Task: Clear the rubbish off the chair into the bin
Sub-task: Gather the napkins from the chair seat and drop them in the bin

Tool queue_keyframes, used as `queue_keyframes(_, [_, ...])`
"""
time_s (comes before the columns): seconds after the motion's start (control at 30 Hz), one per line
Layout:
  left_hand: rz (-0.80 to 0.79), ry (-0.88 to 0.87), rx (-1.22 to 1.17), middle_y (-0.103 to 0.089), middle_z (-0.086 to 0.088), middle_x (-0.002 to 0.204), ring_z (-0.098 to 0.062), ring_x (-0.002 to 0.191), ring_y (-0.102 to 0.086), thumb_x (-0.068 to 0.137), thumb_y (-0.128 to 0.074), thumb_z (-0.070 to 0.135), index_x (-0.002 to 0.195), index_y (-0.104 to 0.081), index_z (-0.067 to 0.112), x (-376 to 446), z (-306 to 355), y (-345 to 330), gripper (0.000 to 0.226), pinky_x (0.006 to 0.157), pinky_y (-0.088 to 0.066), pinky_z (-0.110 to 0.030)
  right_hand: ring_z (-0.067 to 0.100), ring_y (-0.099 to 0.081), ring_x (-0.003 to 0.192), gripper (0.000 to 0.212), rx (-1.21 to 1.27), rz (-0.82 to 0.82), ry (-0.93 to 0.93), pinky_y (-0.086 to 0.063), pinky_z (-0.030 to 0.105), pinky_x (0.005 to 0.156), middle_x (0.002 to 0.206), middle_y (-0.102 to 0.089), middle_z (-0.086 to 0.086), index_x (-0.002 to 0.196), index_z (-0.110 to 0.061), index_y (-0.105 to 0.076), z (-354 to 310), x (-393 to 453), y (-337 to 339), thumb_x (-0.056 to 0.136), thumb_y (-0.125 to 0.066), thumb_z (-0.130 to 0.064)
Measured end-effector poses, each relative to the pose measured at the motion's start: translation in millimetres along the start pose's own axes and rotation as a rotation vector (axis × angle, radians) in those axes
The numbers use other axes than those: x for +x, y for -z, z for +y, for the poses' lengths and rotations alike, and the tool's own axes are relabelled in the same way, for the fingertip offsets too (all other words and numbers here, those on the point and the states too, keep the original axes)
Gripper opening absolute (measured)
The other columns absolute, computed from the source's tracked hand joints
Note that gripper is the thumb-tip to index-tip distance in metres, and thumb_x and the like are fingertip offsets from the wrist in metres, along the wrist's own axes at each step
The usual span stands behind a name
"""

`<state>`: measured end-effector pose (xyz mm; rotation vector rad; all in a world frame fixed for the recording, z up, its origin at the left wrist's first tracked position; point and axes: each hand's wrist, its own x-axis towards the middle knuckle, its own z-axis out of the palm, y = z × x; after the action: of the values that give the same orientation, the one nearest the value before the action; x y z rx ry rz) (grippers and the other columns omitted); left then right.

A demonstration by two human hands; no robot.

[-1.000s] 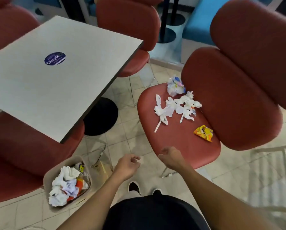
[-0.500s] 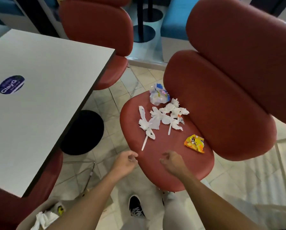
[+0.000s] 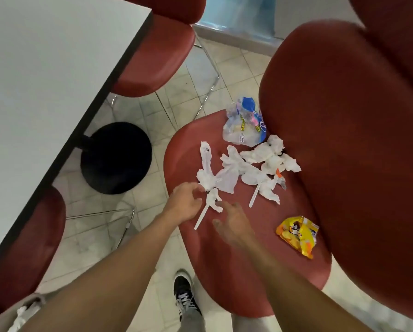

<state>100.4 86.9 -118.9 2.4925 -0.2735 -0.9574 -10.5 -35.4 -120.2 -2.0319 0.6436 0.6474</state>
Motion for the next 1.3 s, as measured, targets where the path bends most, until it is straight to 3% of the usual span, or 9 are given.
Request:
queue_keyframes(0.17, [0.006, 0.008, 0.085, -0.058, -0.002, 0.120, -0.021, 0.108, -0.057, 0.080, -0.058, 0.008, 0.112, -0.066, 0.025, 43.0, 3.4, -13.9, 0.037, 0.096, -0.045, -0.032, 0.024, -0.048, 0.123, 0.051, 0.038, -0.096, 0.043, -0.033, 0.023, 0.103, 0.134, -0.038, 0.007, 0.138, -0.025, -0.048, 19.3, 42.5, -9.8, 0.089, -0.055, -0.011])
queue_keyframes(0.33, [-0.029, 0.012, 0.195, -0.042, -0.007, 0.137, -0.029, 0.119, -0.052, 0.082, -0.053, 0.003, 0.136, -0.047, 0.026, 69.7, -2.1, -28.2, 0.059, 0.098, -0.045, -0.037, 0.019, -0.045, 0.126, 0.055, 0.012, -0.069, 0.128, -0.036, 0.026, 0.108, 0.142, -0.033, 0.001, 0.137, -0.029, -0.049, 43.3, 75.8, -32.5, 0.087, -0.060, -0.009])
queue_keyframes(0.5, [-0.080, -0.022, 0.300, -0.014, -0.011, 0.156, -0.036, 0.126, -0.046, 0.082, -0.060, 0.006, 0.144, -0.034, 0.029, 93.4, -11.6, -46.3, 0.071, 0.097, -0.047, -0.042, 0.020, -0.052, 0.096, 0.038, -0.113, -0.061, 0.195, -0.047, 0.030, 0.081, 0.114, -0.043, -0.002, 0.118, -0.030, -0.061, 66.1, 95.1, -55.4, 0.086, -0.057, -0.008])
queue_keyframes(0.67, [0.011, -0.069, 0.277, -0.043, -0.005, 0.119, -0.029, 0.091, -0.059, 0.080, -0.063, 0.004, 0.112, -0.062, 0.015, 99.2, -18.5, -60.7, 0.034, 0.080, -0.054, -0.042, 0.025, -0.053, 0.089, 0.028, -0.213, 0.005, 0.244, -0.044, 0.035, 0.072, 0.101, -0.058, 0.005, 0.104, -0.013, -0.067, 74.2, 106.2, -62.0, 0.087, -0.048, -0.001])
queue_keyframes(0.83, [0.069, 0.063, 0.162, -0.050, -0.007, 0.108, -0.029, 0.093, -0.060, 0.085, -0.059, 0.006, 0.107, -0.069, 0.014, 82.2, -32.0, -61.9, 0.025, 0.087, -0.050, -0.035, 0.023, -0.062, 0.077, 0.026, -0.161, -0.031, 0.093, -0.052, 0.037, 0.068, 0.086, -0.066, 0.007, 0.081, -0.011, -0.064, 80.2, 99.7, -61.3, 0.083, -0.042, 0.002])
queue_keyframes(0.93, [0.117, 0.131, 0.075, -0.052, -0.008, 0.106, -0.027, 0.097, -0.058, 0.085, -0.063, 0.008, 0.104, -0.071, 0.014, 63.3, -42.7, -54.9, 0.022, 0.087, -0.046, -0.028, 0.021, -0.056, 0.080, 0.031, -0.231, -0.031, 0.042, -0.046, 0.031, 0.065, 0.101, -0.059, 0.008, 0.105, -0.014, -0.062, 77.1, 83.3, -57.4, 0.086, -0.043, 0.002])
queue_keyframes(1.03, [0.171, 0.156, -0.003, -0.052, -0.004, 0.103, -0.022, 0.095, -0.057, 0.084, -0.068, 0.012, 0.102, -0.072, 0.016, 40.9, -53.9, -49.5, 0.019, 0.081, -0.041, -0.022, 0.019, -0.051, 0.098, 0.056, -0.219, 0.017, 0.078, -0.052, 0.035, 0.083, 0.119, -0.038, -0.001, 0.134, -0.034, -0.039, 73.8, 74.1, -61.2, 0.087, -0.053, -0.006])
queue_keyframes(1.13, [0.215, 0.170, -0.061, -0.053, -0.003, 0.102, -0.018, 0.091, -0.055, 0.082, -0.071, 0.015, 0.101, -0.072, 0.016, 24.6, -62.8, -42.8, 0.018, 0.080, -0.044, -0.024, 0.026, -0.053, 0.109, 0.041, -0.306, 0.008, 0.078, -0.048, 0.035, 0.092, 0.123, -0.046, 0.006, 0.130, -0.017, -0.050, 71.8, 80.6, -63.1, 0.091, -0.045, -0.006])
queue_keyframes(1.3, [0.239, 0.110, -0.124, -0.054, -0.002, 0.100, -0.013, 0.086, -0.054, 0.081, -0.072, 0.013, 0.095, -0.072, 0.015, -26.0, -84.6, -27.5, 0.014, 0.072, -0.041, -0.019, 0.032, -0.063, 0.100, 0.029, -0.264, 0.023, -0.099, -0.052, 0.034, 0.083, 0.110, -0.064, 0.015, 0.117, -0.007, -0.061, 61.9, 49.8, -74.5, 0.093, -0.043, -0.008])
